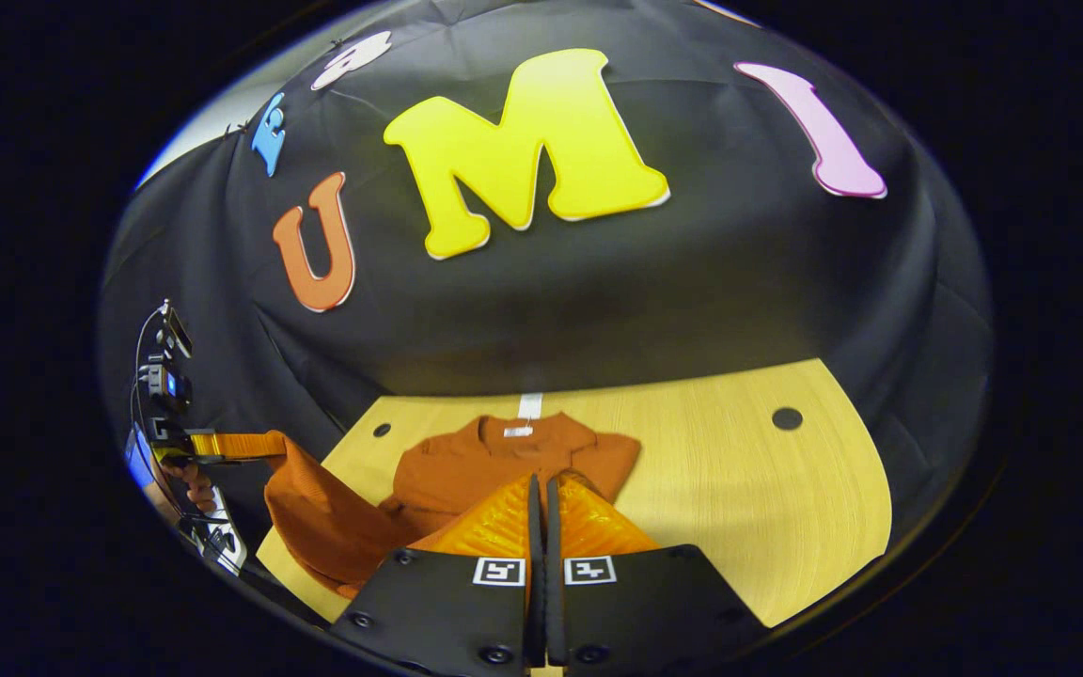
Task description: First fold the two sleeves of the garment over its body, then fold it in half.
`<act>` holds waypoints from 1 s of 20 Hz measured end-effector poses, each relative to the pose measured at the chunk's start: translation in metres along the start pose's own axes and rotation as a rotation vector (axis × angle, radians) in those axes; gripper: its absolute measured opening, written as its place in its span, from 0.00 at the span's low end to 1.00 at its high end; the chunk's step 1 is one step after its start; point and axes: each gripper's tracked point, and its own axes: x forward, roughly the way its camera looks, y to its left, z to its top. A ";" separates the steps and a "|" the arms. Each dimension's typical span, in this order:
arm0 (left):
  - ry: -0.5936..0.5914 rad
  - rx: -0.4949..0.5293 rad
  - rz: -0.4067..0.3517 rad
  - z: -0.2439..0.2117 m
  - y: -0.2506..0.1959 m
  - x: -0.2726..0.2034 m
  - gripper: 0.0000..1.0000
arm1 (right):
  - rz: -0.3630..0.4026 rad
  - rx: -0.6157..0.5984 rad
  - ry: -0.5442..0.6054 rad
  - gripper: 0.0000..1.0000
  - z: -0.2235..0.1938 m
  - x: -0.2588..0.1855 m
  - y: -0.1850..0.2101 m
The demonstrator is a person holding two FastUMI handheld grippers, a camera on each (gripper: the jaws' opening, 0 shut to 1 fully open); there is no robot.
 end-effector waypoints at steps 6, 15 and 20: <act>-0.015 -0.062 -0.004 0.053 0.037 0.106 0.03 | -0.018 -0.090 0.003 0.01 0.028 0.121 -0.010; 0.008 0.086 0.221 0.035 0.147 0.210 0.03 | -0.102 -0.196 0.048 0.00 -0.021 0.256 -0.069; 0.079 0.130 0.341 0.013 0.159 0.218 0.03 | -0.158 -0.164 0.095 0.00 -0.051 0.289 -0.095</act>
